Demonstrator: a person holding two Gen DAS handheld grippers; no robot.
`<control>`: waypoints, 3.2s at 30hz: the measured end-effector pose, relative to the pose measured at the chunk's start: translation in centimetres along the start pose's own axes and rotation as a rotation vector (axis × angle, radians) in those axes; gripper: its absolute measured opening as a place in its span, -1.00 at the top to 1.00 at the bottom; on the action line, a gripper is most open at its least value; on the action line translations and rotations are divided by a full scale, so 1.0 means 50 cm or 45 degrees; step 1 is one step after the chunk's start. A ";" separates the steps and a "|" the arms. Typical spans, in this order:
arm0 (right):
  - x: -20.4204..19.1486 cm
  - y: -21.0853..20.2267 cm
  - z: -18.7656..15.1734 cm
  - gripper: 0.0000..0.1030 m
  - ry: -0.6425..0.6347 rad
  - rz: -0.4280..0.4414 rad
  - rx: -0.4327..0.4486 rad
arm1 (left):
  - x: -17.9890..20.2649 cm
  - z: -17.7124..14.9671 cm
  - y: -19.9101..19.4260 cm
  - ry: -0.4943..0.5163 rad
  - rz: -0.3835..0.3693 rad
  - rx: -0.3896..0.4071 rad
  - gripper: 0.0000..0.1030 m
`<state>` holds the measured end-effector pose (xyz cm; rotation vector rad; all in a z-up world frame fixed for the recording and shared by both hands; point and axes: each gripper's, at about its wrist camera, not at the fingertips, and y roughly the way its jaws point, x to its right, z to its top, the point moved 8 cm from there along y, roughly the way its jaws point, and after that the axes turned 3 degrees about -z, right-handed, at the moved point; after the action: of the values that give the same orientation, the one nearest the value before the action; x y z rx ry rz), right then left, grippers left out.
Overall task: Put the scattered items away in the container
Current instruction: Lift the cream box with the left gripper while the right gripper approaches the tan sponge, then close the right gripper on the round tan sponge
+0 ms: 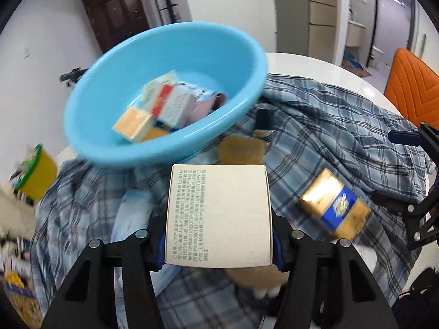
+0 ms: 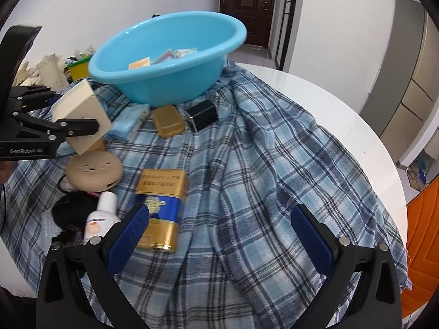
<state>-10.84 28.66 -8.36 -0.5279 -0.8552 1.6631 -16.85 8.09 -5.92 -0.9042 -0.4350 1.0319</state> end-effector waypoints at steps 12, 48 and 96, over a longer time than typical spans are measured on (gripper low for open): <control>-0.093 -0.043 0.002 -0.99 -0.107 0.076 0.046 | -0.080 -0.133 -0.113 -0.185 0.089 0.020 -0.14; -0.264 0.096 0.071 -0.99 -0.142 0.386 -0.103 | -0.150 -0.213 -0.085 -0.310 0.105 -0.052 -0.15; -0.118 -0.060 0.036 -0.48 0.083 0.189 0.172 | -0.058 -0.175 -0.158 -0.364 0.093 0.134 -0.15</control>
<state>-8.66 22.85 -5.45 -0.5600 -0.6641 1.8147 -7.89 0.09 -4.31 -0.6844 -0.5836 1.2462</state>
